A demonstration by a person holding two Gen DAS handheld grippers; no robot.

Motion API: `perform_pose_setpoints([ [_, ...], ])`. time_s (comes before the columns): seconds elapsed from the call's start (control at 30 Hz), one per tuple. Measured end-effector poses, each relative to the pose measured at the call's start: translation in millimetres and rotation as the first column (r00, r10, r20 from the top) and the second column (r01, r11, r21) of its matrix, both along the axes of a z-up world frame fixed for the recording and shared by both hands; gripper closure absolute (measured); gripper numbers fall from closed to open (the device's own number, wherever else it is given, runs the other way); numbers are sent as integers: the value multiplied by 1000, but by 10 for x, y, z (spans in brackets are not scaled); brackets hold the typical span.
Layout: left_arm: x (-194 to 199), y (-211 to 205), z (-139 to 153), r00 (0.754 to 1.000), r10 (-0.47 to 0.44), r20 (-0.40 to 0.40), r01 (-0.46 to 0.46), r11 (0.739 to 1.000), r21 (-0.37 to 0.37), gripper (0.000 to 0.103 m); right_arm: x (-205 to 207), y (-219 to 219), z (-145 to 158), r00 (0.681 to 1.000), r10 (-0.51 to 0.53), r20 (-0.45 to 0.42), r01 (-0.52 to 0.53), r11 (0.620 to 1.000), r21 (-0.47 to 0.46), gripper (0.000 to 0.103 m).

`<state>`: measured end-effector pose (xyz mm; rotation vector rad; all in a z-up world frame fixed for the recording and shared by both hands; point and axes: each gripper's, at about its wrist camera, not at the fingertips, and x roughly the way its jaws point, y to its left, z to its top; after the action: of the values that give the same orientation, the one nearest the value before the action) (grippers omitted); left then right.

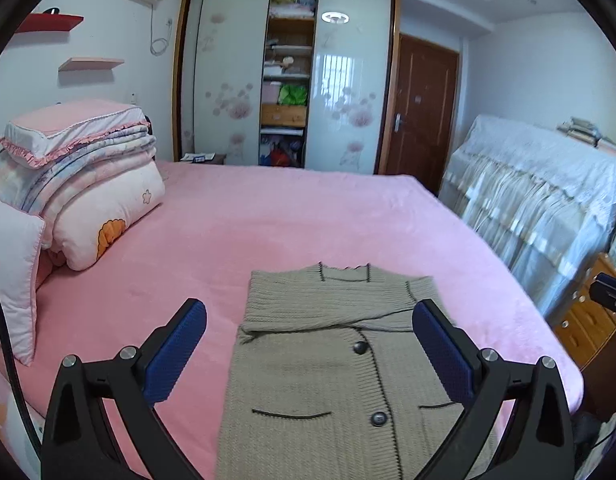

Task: Fold large clothes
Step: 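Lift both open grippers back above the folded cardigan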

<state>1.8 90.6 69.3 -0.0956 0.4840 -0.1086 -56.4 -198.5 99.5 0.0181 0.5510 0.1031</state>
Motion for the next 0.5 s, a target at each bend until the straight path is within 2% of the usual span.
perform_pose_setpoints([
  [0.1,-264,-36,-37,1000,-19,22,19,1000,-12,1,-303,38,21,999,18,36,-18,1000,-7,36],
  [0.2,-466,-66,-139,1000,-16,-1,16,1000,25,1,-541,68,-50,999,26,48,-25,1000,-13,36],
  [0.33,-636,-100,-333,998,-41,-45,43,997,59,1,-706,90,-274,999,39,30,-39,999,-14,36],
  [0.5,-739,-95,-762,991,-55,-121,65,995,75,1,-772,127,-649,999,40,-25,-41,999,-36,36],
])
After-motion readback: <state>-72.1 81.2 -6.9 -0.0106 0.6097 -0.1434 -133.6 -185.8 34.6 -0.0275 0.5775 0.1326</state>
